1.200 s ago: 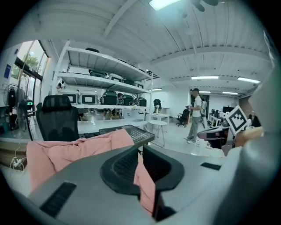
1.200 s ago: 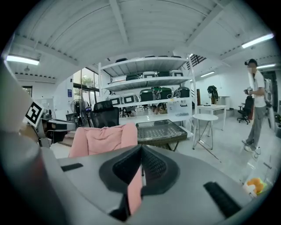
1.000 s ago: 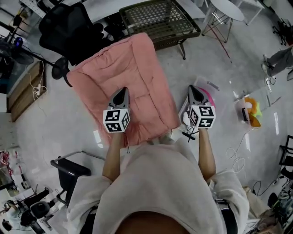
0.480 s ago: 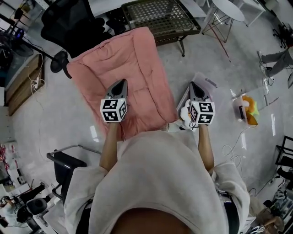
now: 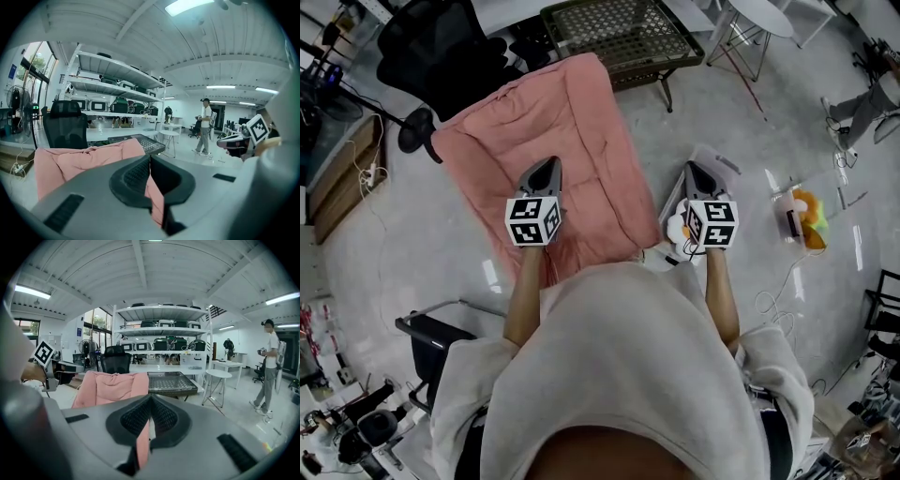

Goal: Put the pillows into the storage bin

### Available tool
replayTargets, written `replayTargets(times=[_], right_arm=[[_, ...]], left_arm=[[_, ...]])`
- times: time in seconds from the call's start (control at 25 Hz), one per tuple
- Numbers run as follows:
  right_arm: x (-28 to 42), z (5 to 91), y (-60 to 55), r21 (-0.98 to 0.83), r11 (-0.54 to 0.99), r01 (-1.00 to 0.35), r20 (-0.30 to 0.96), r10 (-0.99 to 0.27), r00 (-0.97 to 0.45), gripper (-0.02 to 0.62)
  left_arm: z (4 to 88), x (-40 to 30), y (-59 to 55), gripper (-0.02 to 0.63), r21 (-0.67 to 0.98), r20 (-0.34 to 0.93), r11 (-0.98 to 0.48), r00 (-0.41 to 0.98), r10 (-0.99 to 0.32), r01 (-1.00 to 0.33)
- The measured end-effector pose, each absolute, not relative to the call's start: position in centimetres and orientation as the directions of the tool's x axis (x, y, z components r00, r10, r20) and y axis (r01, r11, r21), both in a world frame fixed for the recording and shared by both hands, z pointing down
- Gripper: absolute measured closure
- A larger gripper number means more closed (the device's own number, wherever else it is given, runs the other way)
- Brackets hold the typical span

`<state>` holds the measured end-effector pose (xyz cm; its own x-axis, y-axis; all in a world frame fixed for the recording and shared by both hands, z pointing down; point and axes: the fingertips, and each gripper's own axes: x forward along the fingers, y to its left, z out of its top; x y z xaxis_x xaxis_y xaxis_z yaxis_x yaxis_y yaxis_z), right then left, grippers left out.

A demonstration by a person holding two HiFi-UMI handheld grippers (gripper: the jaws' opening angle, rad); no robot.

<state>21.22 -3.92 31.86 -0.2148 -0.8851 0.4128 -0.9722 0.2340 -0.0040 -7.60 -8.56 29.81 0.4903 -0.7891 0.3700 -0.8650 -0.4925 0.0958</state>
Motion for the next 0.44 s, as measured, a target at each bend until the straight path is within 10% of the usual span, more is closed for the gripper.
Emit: replayTargets(times=[0.44], right_arm=[[20.68,31.69,-3.82,0.003,0.242,-0.97,0.408,-0.886,-0.22,0.598]], left_arm=[[30.14,-7.08,-8.73,0.592,0.095,0.375,-0.514,0.509,-0.775,-0.853]])
